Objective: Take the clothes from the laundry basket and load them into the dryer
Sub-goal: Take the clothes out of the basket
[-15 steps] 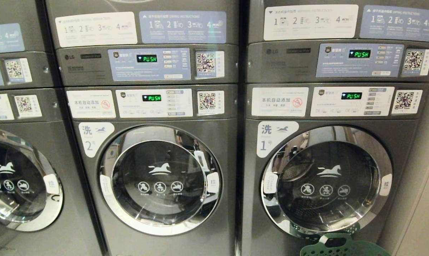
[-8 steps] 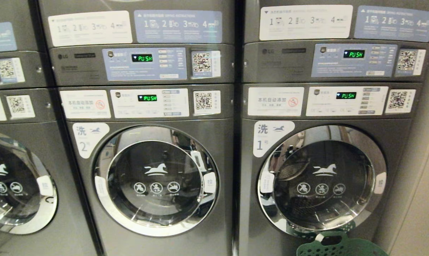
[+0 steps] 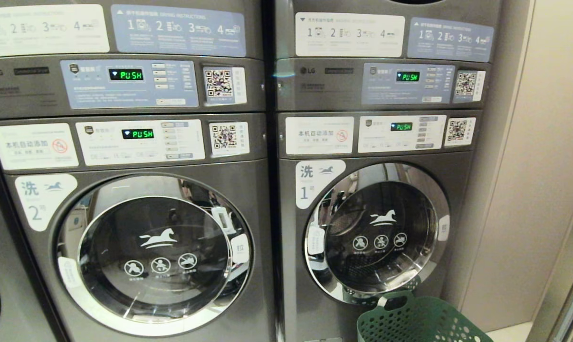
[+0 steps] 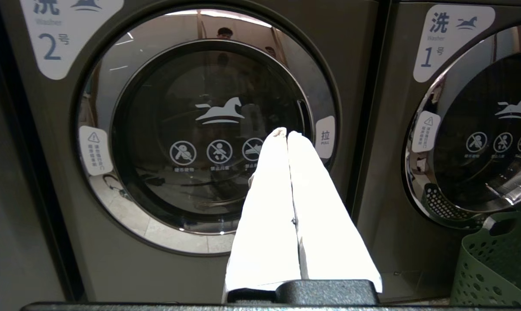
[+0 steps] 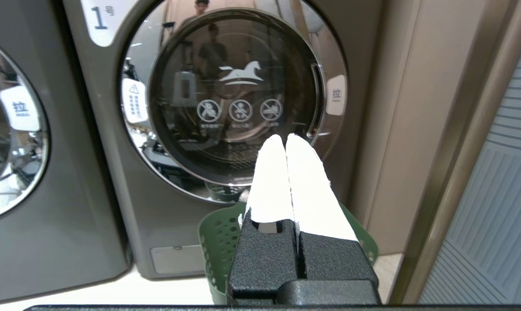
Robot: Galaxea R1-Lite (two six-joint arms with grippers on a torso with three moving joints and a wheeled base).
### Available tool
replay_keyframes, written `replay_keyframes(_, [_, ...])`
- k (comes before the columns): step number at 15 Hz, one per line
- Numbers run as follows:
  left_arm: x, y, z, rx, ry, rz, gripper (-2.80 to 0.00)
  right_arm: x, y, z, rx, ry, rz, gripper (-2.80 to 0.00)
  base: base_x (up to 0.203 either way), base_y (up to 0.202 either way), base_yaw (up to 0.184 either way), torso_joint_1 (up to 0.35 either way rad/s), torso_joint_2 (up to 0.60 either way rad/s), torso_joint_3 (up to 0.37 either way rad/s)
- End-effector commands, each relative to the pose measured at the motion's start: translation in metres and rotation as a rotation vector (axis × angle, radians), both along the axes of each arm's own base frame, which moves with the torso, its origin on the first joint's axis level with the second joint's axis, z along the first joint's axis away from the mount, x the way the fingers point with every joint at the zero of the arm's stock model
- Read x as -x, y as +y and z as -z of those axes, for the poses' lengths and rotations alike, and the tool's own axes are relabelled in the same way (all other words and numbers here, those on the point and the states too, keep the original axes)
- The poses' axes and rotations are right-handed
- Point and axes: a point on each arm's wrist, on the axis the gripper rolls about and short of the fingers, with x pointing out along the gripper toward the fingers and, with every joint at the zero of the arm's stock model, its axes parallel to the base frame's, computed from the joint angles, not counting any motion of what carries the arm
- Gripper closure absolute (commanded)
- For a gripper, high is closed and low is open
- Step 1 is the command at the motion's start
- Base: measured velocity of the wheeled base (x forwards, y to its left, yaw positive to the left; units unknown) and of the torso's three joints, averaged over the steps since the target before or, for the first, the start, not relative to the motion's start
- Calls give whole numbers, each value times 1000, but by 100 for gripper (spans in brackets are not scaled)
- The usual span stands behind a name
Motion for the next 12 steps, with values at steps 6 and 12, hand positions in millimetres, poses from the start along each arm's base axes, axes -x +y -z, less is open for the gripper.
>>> replay_keyframes(6, [-2, 0, 8, -4, 28, 1, 0, 0, 0, 0, 1, 0, -1, 0, 0, 0, 0, 0, 0, 0])
replay_keyframes(12, [-2, 0, 8, 16, 28, -2, 0, 0, 0, 0, -2, 0, -1, 0, 0, 0, 0, 0, 0, -40])
